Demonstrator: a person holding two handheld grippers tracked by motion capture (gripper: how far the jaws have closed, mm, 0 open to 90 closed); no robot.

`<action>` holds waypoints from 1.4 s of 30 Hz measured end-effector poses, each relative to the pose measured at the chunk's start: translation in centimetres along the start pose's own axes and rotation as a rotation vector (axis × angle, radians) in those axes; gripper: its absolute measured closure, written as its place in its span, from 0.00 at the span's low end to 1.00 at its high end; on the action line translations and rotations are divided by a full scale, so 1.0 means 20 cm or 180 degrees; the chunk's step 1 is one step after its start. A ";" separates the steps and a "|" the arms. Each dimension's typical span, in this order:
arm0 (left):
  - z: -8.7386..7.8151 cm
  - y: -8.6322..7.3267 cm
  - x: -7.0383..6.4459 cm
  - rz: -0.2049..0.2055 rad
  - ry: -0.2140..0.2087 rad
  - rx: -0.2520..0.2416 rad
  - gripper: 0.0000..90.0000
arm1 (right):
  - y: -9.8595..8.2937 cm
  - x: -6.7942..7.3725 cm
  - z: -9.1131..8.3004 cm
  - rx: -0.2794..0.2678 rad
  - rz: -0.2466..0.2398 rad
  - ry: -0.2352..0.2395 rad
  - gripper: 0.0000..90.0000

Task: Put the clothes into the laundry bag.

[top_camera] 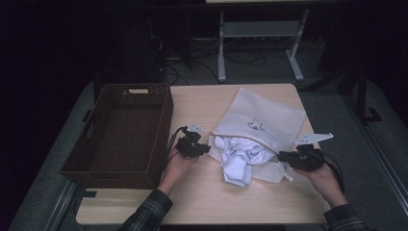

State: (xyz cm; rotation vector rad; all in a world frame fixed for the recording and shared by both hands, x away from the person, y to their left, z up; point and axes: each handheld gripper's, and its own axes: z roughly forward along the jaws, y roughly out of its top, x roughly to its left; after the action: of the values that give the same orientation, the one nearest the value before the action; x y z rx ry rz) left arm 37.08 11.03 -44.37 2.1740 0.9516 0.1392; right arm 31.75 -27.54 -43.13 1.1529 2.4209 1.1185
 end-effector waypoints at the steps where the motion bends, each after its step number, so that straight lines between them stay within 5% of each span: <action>1: -0.02 -0.02 -0.02 -0.0002 -0.0023 -0.0008 0.94 | 0.00 0.00 0.00 0.0000 0.0000 0.0000 0.91; 13: -0.16 -0.26 -0.22 0.0075 -0.0182 -0.0129 0.94 | 0.07 -0.08 0.08 -0.0035 0.0035 -0.0047 0.89; 18: -0.18 -0.29 -0.24 0.0096 -0.0191 -0.0136 0.94 | 0.07 -0.04 0.05 -0.0009 0.0110 0.0011 0.68; 22: -0.18 -0.29 -0.24 0.0131 -0.0200 -0.0138 0.94 | 0.08 0.02 -0.03 -0.0120 0.0211 0.0073 0.52; 27: -0.18 -0.29 -0.24 0.0159 -0.0213 -0.0151 0.94 | 0.13 0.15 -0.09 -0.0211 0.0116 0.0269 0.50; 29: -0.17 -0.30 -0.24 0.0089 -0.0272 -0.0183 0.94 | 0.15 0.21 -0.08 -0.0265 0.0090 0.0393 0.50; 34: -0.18 -0.29 -0.24 0.0149 -0.0251 -0.0188 0.94 | 0.21 0.36 0.00 -0.0253 -0.0097 0.0543 0.49; 42: -0.18 -0.30 -0.25 0.0165 -0.0249 -0.0187 0.94 | 0.33 0.49 0.14 -0.0150 -0.0340 0.0497 0.48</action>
State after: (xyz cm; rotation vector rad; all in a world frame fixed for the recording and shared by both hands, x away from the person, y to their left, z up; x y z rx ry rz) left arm 28.69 12.45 -44.87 2.1352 0.8375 0.1048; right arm 30.37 -16.18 -39.32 0.9424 2.5228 1.2676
